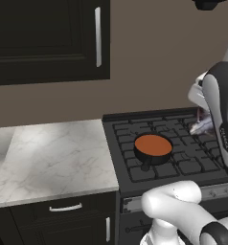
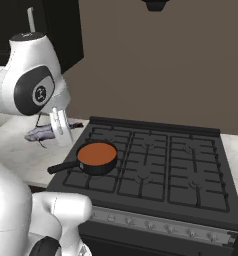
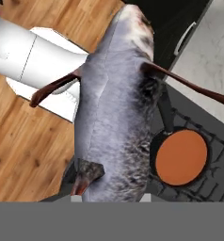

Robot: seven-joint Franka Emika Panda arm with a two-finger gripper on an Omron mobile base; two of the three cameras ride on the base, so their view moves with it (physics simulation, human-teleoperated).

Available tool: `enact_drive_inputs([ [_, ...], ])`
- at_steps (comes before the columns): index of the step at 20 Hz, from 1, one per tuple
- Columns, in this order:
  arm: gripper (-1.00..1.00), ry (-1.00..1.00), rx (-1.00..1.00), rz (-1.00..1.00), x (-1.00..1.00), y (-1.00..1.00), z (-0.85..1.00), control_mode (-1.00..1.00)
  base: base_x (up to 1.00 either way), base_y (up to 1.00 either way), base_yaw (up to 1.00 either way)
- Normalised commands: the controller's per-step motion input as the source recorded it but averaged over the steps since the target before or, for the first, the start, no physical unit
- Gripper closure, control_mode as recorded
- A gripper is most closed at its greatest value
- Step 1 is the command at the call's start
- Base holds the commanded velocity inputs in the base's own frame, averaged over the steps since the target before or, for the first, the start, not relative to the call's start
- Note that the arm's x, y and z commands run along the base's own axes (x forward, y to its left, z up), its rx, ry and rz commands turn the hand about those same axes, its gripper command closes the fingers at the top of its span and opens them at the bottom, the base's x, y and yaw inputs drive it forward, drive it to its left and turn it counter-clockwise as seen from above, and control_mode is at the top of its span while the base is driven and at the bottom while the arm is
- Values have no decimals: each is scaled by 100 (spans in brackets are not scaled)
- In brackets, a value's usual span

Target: Retrieve the fish from the fridge and place it on the saucepan with marinade on the stove.

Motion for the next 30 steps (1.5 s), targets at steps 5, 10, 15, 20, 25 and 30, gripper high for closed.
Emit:
enact_drive_inputs([
  [5,100,5,7,0,33,0,-82,-100,0,0,0],
  [10,100,2,1,0,33,0,-29,-100,0,0,0],
  [15,100,8,4,2,44,0,-16,-100,0,0,0],
  [20,100,14,6,7,63,0,-34,-100,0,0,0],
  [25,100,20,5,7,65,0,-41,-100,0,0,0],
  [30,100,23,4,7,58,0,-42,-100,0,0,0],
])
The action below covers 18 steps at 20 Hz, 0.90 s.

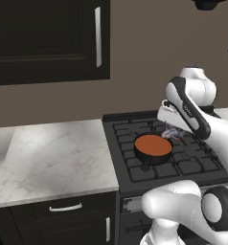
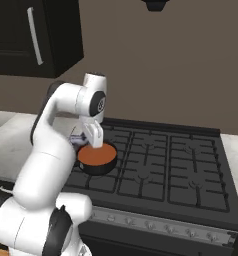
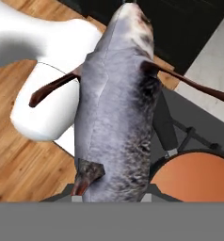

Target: Retrieve the fish from the fridge and place it on the saucepan with marinade on the stove.

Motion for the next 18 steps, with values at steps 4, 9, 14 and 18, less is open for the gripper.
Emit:
enact_drive_inputs([
  [4,100,21,3,7,58,0,-43,-100,0,0,0],
  [9,100,15,2,5,54,0,-38,-100,0,0,0],
  [14,100,12,2,2,51,0,-34,-100,0,0,0],
  [18,100,4,1,0,25,-2,-27,-100,0,0,0],
])
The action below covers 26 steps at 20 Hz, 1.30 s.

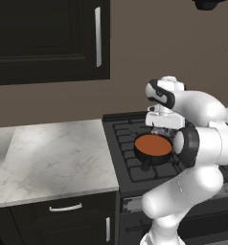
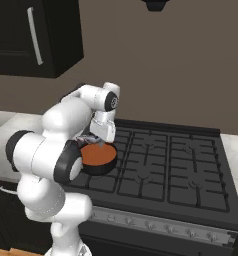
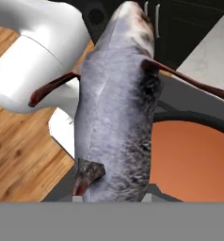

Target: Retrieve the fish from the fridge and place it on the saucepan with marinade on the stove.

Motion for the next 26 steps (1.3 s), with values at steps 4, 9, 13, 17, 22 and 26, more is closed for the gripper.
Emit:
enact_drive_inputs([
  [4,100,-1,0,-5,0,-5,-3,-100,0,0,0],
  [9,100,-12,0,-14,0,0,0,-100,0,0,0],
  [13,100,-16,0,-17,0,0,-4,-100,0,0,0],
  [17,100,-20,0,-18,0,4,-18,-100,0,0,0],
  [22,100,-11,0,-24,0,2,-8,-100,0,0,0],
  [26,100,-1,0,-32,0,0,1,-100,0,0,0],
])
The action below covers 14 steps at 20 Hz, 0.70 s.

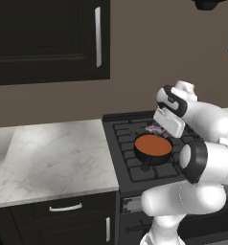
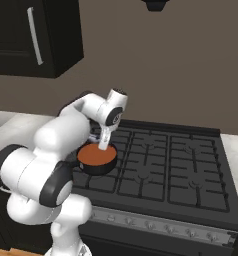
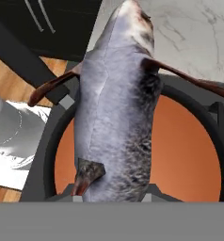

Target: Retrieve the fish from the fridge and place it on the saucepan with marinade on the stove.

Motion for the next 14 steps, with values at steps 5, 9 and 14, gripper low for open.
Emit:
enact_drive_inputs([
  [5,100,0,0,-36,0,0,5,-100,0,0,0],
  [9,100,0,0,-32,1,0,0,-100,0,0,0],
  [14,100,0,-2,-14,7,0,-15,-100,0,0,0],
])
